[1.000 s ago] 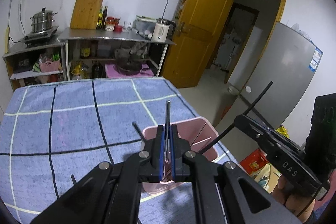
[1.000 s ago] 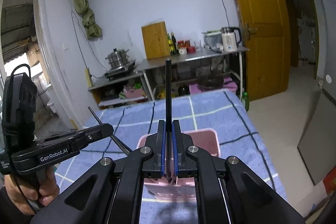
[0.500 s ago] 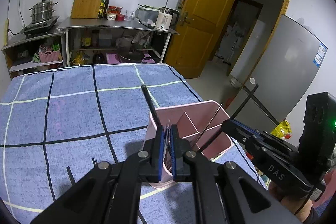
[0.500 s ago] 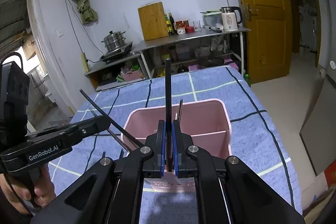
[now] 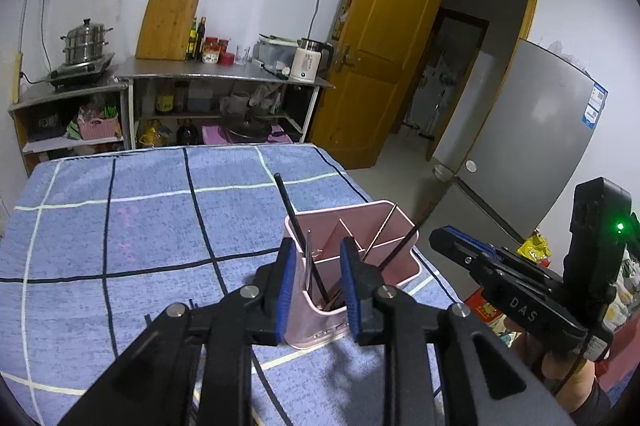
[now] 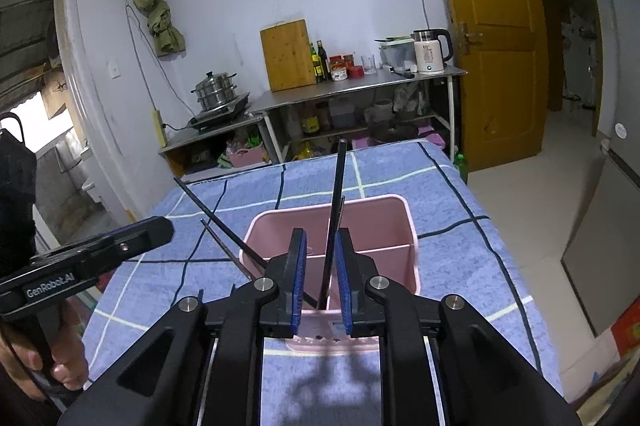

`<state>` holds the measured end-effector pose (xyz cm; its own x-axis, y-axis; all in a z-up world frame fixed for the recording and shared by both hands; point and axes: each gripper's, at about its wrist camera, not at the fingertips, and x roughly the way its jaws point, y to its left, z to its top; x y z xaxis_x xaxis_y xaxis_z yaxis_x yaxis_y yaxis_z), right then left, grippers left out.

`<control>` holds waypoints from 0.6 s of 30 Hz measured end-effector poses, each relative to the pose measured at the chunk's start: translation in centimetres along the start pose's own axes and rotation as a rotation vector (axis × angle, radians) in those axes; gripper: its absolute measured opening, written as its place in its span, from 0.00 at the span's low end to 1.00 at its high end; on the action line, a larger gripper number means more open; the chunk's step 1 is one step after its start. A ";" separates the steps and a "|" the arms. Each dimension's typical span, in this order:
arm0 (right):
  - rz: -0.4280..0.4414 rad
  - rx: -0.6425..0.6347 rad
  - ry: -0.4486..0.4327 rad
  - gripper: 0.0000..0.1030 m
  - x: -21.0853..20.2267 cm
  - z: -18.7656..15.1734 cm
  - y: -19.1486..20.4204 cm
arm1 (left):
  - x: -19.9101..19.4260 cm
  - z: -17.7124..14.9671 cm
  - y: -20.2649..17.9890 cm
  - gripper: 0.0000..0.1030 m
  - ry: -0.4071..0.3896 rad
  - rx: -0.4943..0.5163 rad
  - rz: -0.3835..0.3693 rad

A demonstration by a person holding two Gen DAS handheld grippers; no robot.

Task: Organize utensils
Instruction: 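Lift both chopsticks into the pink holder and open both tools to drop them, then move both open tools back to the chopsticks left on the cloth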

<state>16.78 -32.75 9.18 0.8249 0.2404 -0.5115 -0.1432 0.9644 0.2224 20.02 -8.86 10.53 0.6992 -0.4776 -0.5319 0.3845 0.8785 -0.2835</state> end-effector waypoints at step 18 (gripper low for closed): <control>0.085 -0.041 -0.050 0.15 -5.5 -3.4 3.9 | -8.0 -4.4 3.3 0.24 -0.103 -0.030 0.101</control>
<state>9.77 -29.95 10.03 0.8352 0.3169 -0.4495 -0.2355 0.9446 0.2285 13.03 -2.10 10.29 0.7922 -0.3836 -0.4747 0.2922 0.9212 -0.2569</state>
